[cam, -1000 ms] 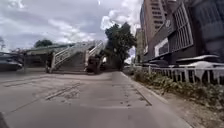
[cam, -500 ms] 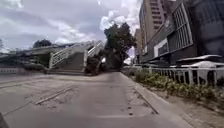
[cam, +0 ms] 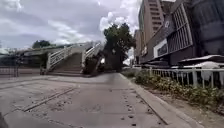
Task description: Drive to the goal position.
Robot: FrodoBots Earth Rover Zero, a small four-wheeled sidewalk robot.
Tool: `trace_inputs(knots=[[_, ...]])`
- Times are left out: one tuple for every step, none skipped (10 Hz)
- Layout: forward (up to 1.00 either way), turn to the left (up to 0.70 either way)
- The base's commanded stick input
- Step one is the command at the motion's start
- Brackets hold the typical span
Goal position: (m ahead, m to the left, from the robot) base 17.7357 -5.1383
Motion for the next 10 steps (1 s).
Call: trace_inputs(knots=[[0.45,0.00],[0.45,0.00],[0.45,0.00],[0.45,0.00],[0.45,0.00],[0.45,0.00],[0.45,0.00],[0.45,0.00],[0.45,0.00],[0.45,0.00]])
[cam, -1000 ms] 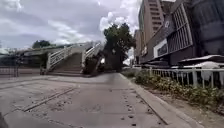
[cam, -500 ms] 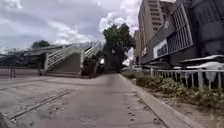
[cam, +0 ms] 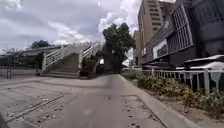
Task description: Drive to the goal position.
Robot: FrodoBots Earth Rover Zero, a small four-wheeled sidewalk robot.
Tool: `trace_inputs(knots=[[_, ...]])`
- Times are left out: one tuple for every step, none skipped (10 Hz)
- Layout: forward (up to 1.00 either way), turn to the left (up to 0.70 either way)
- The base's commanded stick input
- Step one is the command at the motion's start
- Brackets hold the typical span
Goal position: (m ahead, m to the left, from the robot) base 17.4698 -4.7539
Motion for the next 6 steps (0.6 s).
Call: trace_inputs(knots=[[0.45,0.00],[0.45,0.00],[0.45,0.00],[0.45,0.00],[0.45,0.00],[0.45,0.00]])
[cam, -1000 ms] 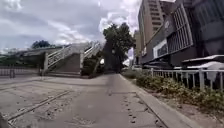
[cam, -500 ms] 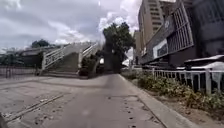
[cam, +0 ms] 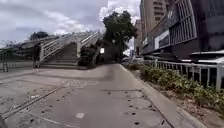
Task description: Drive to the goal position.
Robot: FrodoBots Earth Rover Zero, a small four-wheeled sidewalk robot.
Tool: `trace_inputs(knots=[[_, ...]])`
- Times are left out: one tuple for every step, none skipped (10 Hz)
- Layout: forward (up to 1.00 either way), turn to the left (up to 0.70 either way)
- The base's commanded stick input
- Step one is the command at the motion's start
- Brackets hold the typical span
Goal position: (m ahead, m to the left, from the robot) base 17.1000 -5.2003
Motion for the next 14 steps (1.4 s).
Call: trace_inputs(knots=[[0.45,0.00],[0.45,0.00],[0.45,0.00],[0.45,0.00],[0.45,0.00],[0.45,0.00],[0.45,0.00],[0.45,0.00],[0.45,0.00],[0.45,0.00],[0.45,0.00],[0.45,0.00],[0.45,0.00],[0.45,0.00]])
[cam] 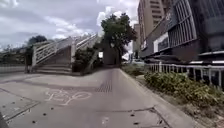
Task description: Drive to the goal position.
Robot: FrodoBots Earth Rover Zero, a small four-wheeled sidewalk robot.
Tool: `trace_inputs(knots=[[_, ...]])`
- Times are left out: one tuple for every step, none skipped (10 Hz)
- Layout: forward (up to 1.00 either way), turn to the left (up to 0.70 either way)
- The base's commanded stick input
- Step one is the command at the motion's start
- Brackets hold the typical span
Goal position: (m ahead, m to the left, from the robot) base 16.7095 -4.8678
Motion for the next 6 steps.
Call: trace_inputs(knots=[[0.45,0.00],[0.45,0.00],[0.45,0.00],[0.45,0.00],[0.45,0.00],[0.45,0.00]])
